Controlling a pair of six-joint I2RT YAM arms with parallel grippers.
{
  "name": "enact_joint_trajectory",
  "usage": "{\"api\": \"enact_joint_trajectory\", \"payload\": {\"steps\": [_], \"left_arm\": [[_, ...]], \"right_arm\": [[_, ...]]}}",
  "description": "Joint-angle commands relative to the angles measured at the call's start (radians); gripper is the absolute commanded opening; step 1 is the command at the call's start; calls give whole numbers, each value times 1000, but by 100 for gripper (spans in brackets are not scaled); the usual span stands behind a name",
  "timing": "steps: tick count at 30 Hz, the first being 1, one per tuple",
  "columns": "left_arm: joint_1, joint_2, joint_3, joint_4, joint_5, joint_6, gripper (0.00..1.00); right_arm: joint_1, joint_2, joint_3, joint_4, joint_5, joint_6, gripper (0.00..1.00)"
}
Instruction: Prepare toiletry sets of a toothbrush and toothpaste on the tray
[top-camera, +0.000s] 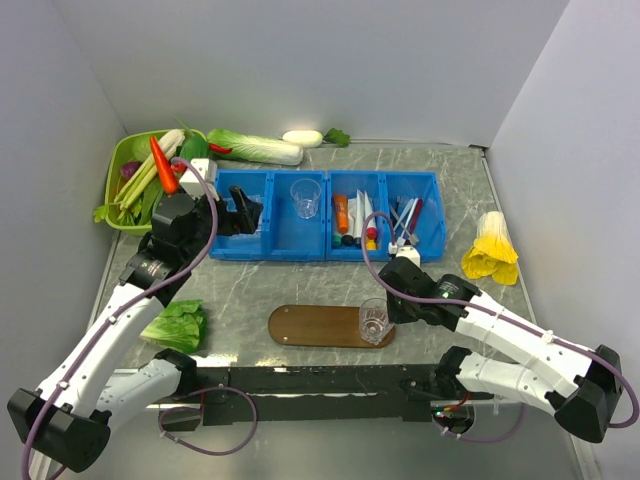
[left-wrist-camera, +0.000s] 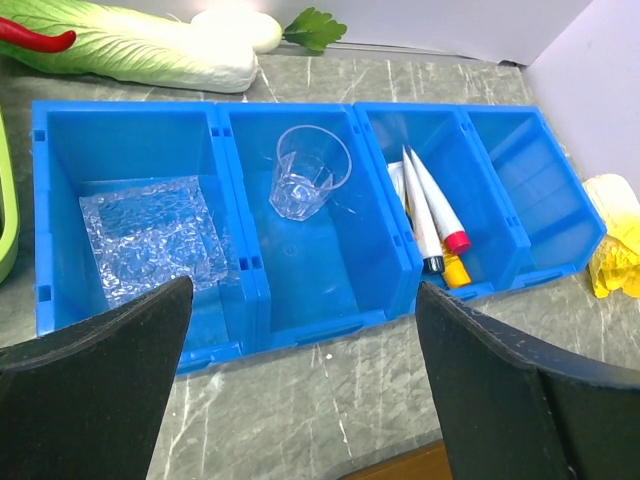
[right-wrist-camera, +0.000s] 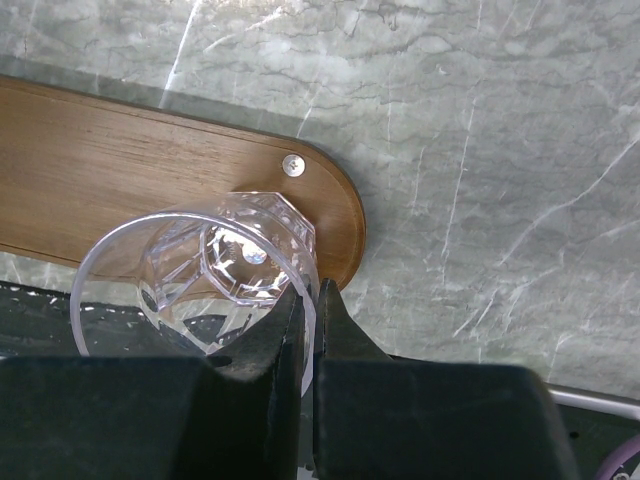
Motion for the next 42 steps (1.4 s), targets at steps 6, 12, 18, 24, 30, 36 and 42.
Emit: {"api": "enact_joint_trajectory", "payload": {"steps": [6, 12, 18, 24, 30, 36, 42], "left_arm": [[3, 0, -6, 41, 16, -1, 97], [3, 1, -6, 43, 21, -1, 97], [3, 0, -7, 43, 21, -1, 97], [3, 0, -7, 44, 21, -3, 97], [3, -2, -6, 44, 21, -4, 97], [3, 4, -7, 43, 22, -3, 97], [12, 61, 0, 31, 21, -35, 98]], "right_arm": [[13, 4, -8, 13, 34, 22, 12], [12, 1, 0, 7, 41, 26, 32], [12, -7, 11, 8, 43, 26, 41], [12, -16, 18, 10, 41, 31, 50], [12, -35, 43, -11, 54, 29, 62], [14, -76, 90, -36, 64, 6, 69], [14, -144, 141, -10, 52, -38, 74]]}}
